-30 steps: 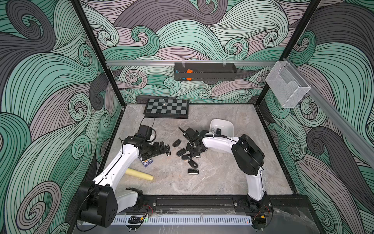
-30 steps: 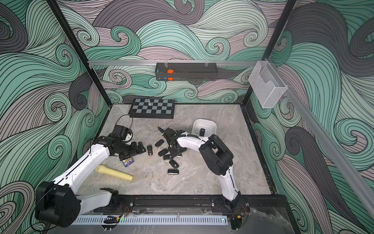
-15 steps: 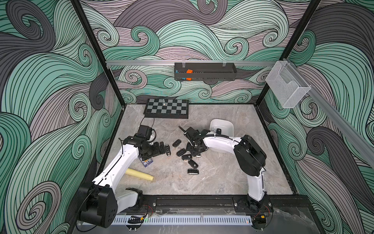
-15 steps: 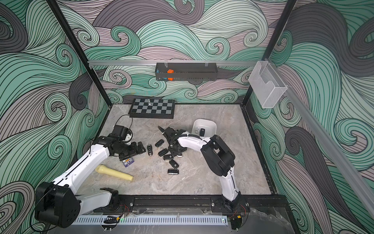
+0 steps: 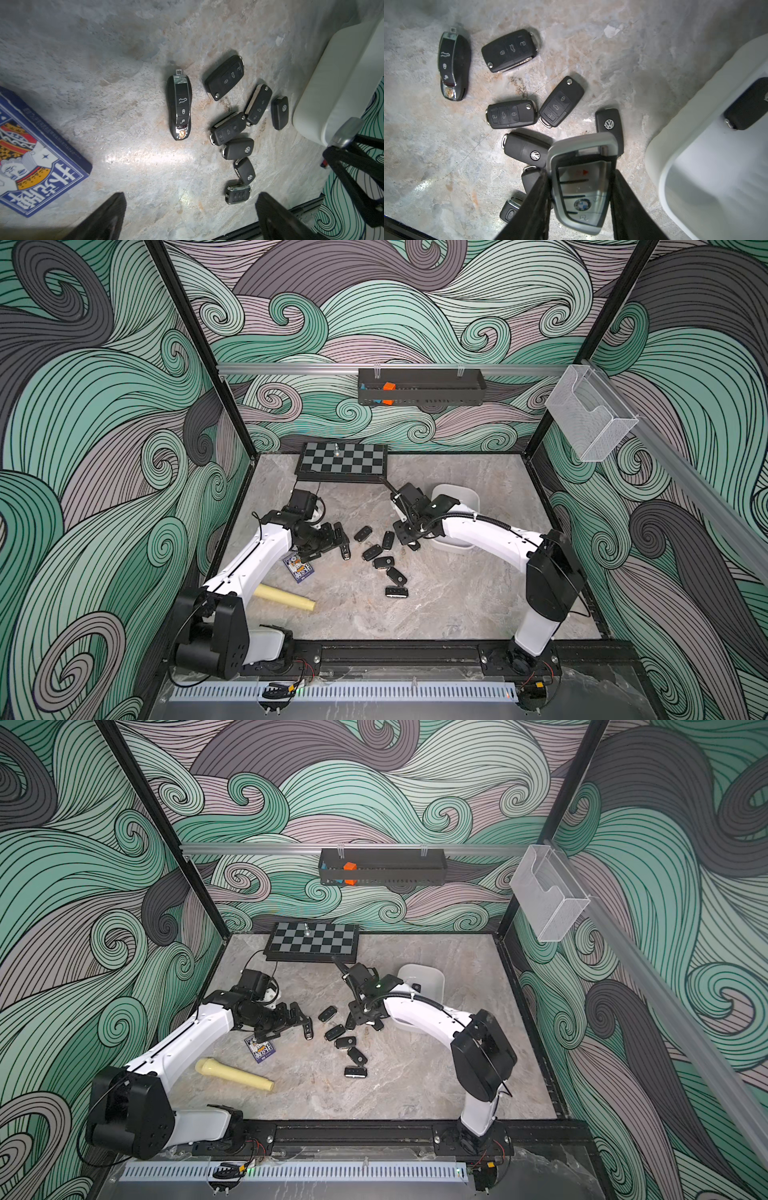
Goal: Place the car key into the storage box
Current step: Pick up the car key from the center of the board, then place the car key in the storage box.
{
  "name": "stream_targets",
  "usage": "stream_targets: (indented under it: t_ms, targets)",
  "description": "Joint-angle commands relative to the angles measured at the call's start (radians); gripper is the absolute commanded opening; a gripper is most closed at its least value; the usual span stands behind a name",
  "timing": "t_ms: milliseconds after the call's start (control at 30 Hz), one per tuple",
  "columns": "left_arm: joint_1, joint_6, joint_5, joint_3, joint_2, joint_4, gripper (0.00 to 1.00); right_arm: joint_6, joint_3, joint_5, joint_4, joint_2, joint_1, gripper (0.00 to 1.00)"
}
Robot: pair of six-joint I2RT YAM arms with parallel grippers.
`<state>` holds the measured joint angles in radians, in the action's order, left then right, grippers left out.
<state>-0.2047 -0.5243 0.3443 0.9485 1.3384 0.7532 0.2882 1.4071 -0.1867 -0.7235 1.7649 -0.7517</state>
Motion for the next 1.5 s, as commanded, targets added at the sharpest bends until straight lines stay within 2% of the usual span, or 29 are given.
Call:
stream_targets:
  t_ms: [0, 233, 400, 600, 1067, 1467]
  targets:
    - [-0.004, -0.029, 0.034, 0.056, 0.037, -0.029, 0.99, 0.004, -0.009, -0.028, -0.007, -0.047, 0.059, 0.29]
    - [-0.005, -0.039, 0.045, 0.113, 0.136, -0.022, 0.99, -0.035, 0.018, -0.028, -0.008, -0.04, 0.202, 0.29]
    - [-0.006, -0.046, 0.042, 0.147, 0.183, -0.031, 0.99, -0.075, 0.069, -0.035, -0.007, 0.033, 0.318, 0.29]
    - [-0.006, -0.049, 0.024, 0.179, 0.222, -0.035, 0.99, -0.084, 0.13, -0.055, -0.008, 0.129, 0.403, 0.29]
    - [-0.006, -0.045, -0.027, 0.241, 0.293, -0.031, 0.99, -0.045, 0.196, -0.081, -0.015, 0.286, 0.524, 0.3]
    - [-0.007, -0.046, -0.033, 0.258, 0.32, -0.019, 0.99, -0.012, 0.196, -0.037, -0.021, 0.34, 0.555, 0.32]
